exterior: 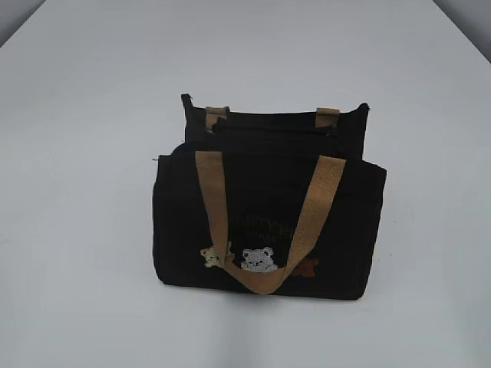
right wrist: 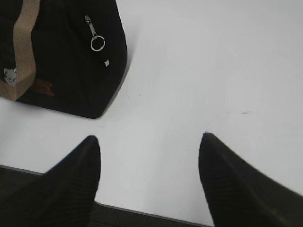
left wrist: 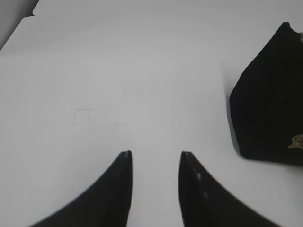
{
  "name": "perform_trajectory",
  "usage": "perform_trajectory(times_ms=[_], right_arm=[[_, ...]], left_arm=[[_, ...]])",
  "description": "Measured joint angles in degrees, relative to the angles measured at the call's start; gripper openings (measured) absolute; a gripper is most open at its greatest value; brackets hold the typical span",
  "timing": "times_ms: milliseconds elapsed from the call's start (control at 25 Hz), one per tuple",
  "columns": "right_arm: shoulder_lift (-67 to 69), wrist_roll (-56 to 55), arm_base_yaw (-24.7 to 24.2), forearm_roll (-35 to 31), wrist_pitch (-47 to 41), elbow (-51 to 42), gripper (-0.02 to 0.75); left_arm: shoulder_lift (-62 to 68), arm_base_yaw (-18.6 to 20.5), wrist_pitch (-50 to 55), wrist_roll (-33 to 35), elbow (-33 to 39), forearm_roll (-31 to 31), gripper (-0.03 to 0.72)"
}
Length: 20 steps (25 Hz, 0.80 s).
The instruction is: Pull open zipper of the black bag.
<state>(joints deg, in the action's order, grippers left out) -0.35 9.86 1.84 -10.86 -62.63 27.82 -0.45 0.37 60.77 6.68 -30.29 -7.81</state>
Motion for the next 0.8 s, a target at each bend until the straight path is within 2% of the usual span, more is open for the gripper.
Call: perform_trajectory(times_ms=[800], right_arm=[[0.0, -1.6, 0.0, 2.3, -0.2, 0.0, 0.504]], left_arm=[[0.0, 0.0, 0.0, 0.0, 0.0, 0.0, 0.241]])
